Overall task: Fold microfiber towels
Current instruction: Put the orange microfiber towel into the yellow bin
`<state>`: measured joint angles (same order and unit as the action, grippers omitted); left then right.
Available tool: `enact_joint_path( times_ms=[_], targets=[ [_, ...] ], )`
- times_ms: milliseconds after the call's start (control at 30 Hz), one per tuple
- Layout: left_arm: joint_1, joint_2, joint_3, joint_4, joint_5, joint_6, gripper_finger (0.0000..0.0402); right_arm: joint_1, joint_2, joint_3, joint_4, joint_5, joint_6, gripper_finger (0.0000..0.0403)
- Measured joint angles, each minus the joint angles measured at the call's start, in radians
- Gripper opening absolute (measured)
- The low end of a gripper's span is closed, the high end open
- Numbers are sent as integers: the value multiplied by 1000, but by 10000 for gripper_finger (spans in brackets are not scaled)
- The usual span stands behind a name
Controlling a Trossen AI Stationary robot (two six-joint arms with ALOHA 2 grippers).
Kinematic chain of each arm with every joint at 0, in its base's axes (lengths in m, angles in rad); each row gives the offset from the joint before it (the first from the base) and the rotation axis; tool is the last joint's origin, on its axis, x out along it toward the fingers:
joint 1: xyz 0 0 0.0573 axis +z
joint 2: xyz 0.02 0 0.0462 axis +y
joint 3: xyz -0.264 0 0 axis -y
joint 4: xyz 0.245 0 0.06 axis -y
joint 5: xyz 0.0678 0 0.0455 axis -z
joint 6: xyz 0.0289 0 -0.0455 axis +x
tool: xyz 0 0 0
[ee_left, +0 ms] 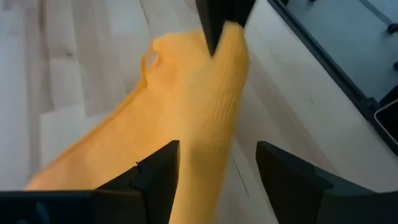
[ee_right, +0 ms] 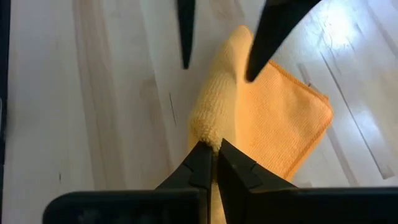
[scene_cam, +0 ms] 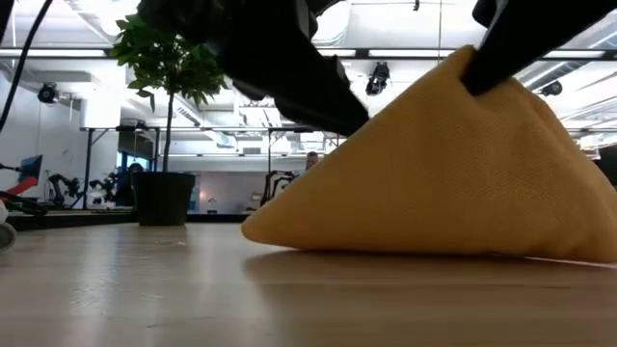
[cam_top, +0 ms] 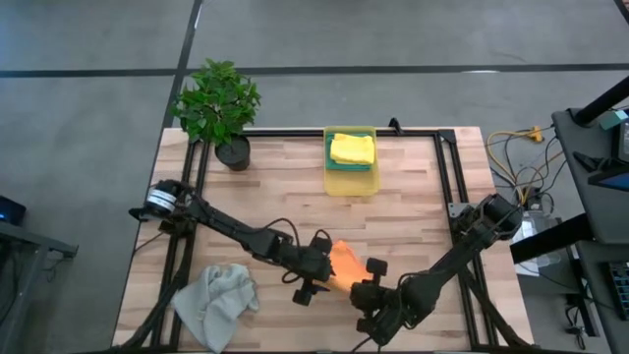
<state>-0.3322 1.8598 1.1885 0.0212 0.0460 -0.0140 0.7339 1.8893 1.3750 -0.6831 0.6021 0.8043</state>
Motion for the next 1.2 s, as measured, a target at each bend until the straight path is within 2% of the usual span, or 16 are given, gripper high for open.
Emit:
enact_joint_path(
  times_ms=[300, 433, 533, 733, 800, 1000, 1200],
  targets=[
    [-11, 30, 0, -9, -4, -5, 197, -2, -3, 3, 12, -1, 7, 9],
    [-12, 33, 0, -10, -24, -7, 179, -1, -10, 6, 13, -3, 8, 9],
    [-12, 31, 0, -12, -41, -7, 142, -1, -21, 6, 15, -3, 7, 9],
    [-12, 17, 9, -12, -32, -6, 33, -1, -42, 6, 13, -3, 6, 9],
    [-12, 11, 12, -13, -28, -6, 9, -1, -49, 6, 10, -3, 4, 9],
    [-8, -22, 12, -57, -26, -6, 2, -2, -78, 5, 2, 3, -9, 17],
    [23, -72, 14, -146, -24, -6, 1, -2, -142, 5, -60, 61, 35, 53]
  ],
)
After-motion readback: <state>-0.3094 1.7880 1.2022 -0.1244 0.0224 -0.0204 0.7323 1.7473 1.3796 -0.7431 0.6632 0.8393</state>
